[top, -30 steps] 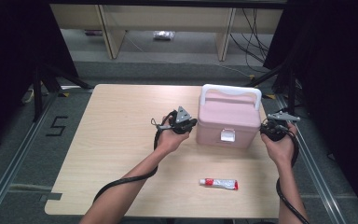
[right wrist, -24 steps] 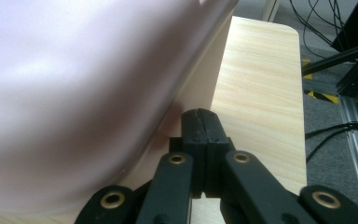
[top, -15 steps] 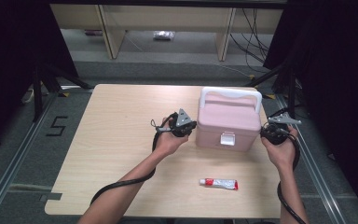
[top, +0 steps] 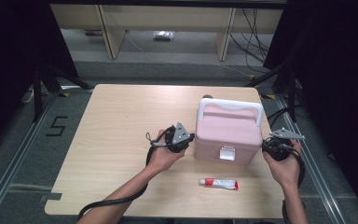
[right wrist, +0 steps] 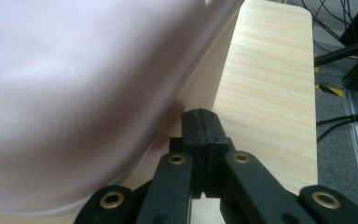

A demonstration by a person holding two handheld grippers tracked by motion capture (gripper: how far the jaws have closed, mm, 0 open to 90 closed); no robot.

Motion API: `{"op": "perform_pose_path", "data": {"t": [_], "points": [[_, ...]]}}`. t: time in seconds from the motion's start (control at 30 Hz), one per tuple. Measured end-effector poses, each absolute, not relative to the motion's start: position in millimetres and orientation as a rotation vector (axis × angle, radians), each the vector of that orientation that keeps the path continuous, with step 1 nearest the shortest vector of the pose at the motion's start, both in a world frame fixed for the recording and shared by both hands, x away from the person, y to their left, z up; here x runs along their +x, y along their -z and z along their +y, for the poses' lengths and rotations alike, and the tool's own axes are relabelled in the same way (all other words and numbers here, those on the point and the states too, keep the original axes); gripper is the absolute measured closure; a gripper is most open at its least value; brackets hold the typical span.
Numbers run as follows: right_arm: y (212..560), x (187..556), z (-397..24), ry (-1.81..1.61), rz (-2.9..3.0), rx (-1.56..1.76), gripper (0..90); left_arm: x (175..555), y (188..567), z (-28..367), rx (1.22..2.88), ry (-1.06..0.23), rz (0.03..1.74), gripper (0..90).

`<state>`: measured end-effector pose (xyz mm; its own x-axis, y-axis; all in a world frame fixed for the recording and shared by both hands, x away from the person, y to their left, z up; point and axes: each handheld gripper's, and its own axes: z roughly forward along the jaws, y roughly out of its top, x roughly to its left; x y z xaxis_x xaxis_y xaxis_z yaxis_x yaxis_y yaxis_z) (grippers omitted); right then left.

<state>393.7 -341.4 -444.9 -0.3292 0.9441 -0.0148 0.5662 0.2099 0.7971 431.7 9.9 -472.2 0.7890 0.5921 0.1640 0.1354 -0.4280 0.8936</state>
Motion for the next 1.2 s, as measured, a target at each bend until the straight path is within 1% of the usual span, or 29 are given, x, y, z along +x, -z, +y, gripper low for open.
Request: {"op": "perform_pose_path", "data": {"t": [0.07,0.1,0.13,0.2,0.23,0.27,0.3,0.33,0.37,0.4,0.43,0.47,0.5,0.53,0.57,0.6,0.63,0.67,0.7,0.73,0.8,0.83,0.87,0.97,1.2], "points": [[444.6,390.9,-340.6,-0.960,1.978,1.382,90.0,429.3,472.4,11.2,1.974,-0.570,0.548,89.9],[444.3,386.3,-336.6,-0.969,1.973,1.450,90.0,428.3,472.6,11.8,1.970,-0.566,0.552,89.9],[444.3,386.3,-336.6,-0.969,1.973,1.450,90.0,427.7,472.7,12.3,1.971,-0.566,0.549,89.9],[444.2,386.7,-339.3,-0.951,1.989,1.383,90.0,427.2,472.7,13.6,1.969,-0.558,0.553,89.9],[444.3,386.4,-339.3,-0.949,1.989,1.384,90.0,428.0,473.3,15.2,1.952,-0.530,0.565,89.7],[444.4,386.2,-339.9,-0.947,1.986,1.383,90.0,428.0,473.3,15.2,1.952,-0.530,0.565,87.3],[444.2,383.8,-337.0,-0.967,1.973,1.449,89.4,428.1,472.8,17.0,1.950,-0.528,0.579,82.3],[443.9,384.3,-339.6,-0.945,1.972,1.405,86.8,429.4,471.1,22.7,1.942,-0.529,0.605,79.0],[443.9,384.3,-339.6,-0.945,1.972,1.405,86.8,429.4,471.1,22.7,1.942,-0.529,0.605,75.3],[443.9,383.0,-340.5,-0.944,1.962,1.414,84.9,430.0,469.4,26.8,1.931,-0.533,0.617,75.3],[443.0,379.8,-344.3,-0.926,1.930,1.409,83.9,430.4,467.2,31.0,1.915,-0.540,0.630,68.2],[443.0,379.8,-344.3,-0.926,1.930,1.409,83.9,431.1,464.3,35.5,1.899,-0.544,0.641,68.2],[441.6,374.2,-346.2,-0.946,1.903,1.459,81.4,431.9,459.7,41.0,1.868,-0.543,0.657,63.1],[441.5,372.5,-346.9,-0.950,1.896,1.472,80.1,432.5,456.3,44.4,1.851,-0.543,0.666,60.8],[441.9,371.1,-348.9,-0.944,1.892,1.471,79.0,433.6,446.2,51.7,1.782,-0.513,0.694,58.6],[441.9,371.1,-348.9,-0.944,1.892,1.471,79.0,433.6,446.2,51.7,1.782,-0.513,0.694,56.3],[442.9,370.9,-352.6,-0.941,1.898,1.445,78.5,433.4,440.7,54.1,1.749,-0.501,0.699,56.3],[444.3,367.3,-355.5,-0.936,1.882,1.447,78.0,432.9,435.0,56.4,1.725,-0.497,0.694,52.0],[444.3,367.3,-355.5,-0.936,1.882,1.447,77.6,431.9,428.3,58.0,1.698,-0.490,0.694,52.0],[444.8,361.3,-354.8,-0.945,1.862,1.495,77.0,430.6,423.7,58.7,1.681,-0.484,0.695,48.5],[444.8,361.1,-357.1,-0.943,1.865,1.463,76.6,428.4,417.5,58.3,1.665,-0.468,0.694,47.4],[444.3,358.2,-354.9,-0.936,1.851,1.517,76.0,427.0,414.9,57.6,1.658,-0.458,0.688,46.7],[441.5,357.0,-357.8,-0.934,1.862,1.451,74.0,425.3,412.4,56.1,1.653,-0.442,0.686,44.9],[436.6,353.4,-355.1,-0.943,1.855,1.453,72.8,423.3,410.5,51.1,1.660,-0.405,0.686,42.4],[434.8,353.2,-354.7,-0.978,1.849,1.447,70.3,429.1,408.3,38.5,1.663,-0.375,0.702,41.0]]}}
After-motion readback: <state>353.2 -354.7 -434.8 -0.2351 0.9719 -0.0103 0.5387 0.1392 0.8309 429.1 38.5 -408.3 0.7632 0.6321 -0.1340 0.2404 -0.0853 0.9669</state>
